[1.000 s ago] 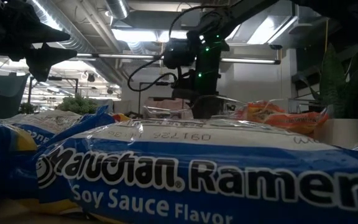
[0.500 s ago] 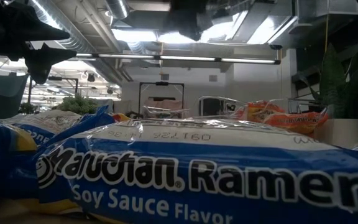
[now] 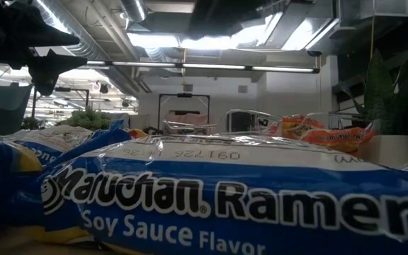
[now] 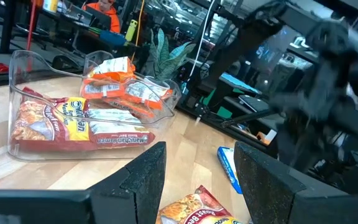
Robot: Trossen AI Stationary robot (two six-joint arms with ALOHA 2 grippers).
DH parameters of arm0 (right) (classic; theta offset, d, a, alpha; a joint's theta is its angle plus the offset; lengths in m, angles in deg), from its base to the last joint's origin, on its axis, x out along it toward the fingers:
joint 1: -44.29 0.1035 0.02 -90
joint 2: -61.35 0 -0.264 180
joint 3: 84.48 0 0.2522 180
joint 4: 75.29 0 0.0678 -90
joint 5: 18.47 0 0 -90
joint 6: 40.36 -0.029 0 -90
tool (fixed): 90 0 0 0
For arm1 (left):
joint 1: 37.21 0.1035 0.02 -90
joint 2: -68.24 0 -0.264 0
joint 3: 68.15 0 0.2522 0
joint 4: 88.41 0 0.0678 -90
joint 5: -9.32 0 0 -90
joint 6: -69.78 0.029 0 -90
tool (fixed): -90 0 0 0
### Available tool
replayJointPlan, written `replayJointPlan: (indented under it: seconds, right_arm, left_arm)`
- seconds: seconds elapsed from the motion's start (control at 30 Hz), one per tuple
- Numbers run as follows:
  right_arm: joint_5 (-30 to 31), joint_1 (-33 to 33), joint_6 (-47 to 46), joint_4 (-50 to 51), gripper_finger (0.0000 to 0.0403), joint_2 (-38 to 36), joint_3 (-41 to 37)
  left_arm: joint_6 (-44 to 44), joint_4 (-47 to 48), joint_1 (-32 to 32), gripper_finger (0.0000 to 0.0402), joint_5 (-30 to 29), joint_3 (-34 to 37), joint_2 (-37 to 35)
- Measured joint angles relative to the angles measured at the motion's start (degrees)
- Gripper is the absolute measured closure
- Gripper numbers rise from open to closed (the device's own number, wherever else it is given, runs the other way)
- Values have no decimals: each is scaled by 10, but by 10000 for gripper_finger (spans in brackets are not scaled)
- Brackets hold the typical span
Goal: Sort Maruchan noodles
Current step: Put the red noodle pack into the left transparent bin
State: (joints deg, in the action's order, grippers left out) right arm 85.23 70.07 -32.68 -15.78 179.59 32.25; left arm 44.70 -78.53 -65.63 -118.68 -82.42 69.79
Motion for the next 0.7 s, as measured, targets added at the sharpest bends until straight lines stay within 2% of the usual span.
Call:
replayJointPlan:
  seconds: [0.27, 0.37, 0.53, 0.7]
  right_arm:
    - [114, -17, 15, -33, 75, 83, -3]
    - [116, -35, 13, -46, 38, 108, -3]
    - [137, -61, 18, -79, 14, 145, -3]
    - [136, -77, 12, -103, 25, 158, -1]
  left_arm:
    - [0, 0, 0, 217, 0, 0, 0]
    - [0, 0, 0, 217, 0, 0, 0]
    - [8, 0, 0, 217, -1, 0, 0]
    - [13, 0, 0, 217, -3, 0, 0]
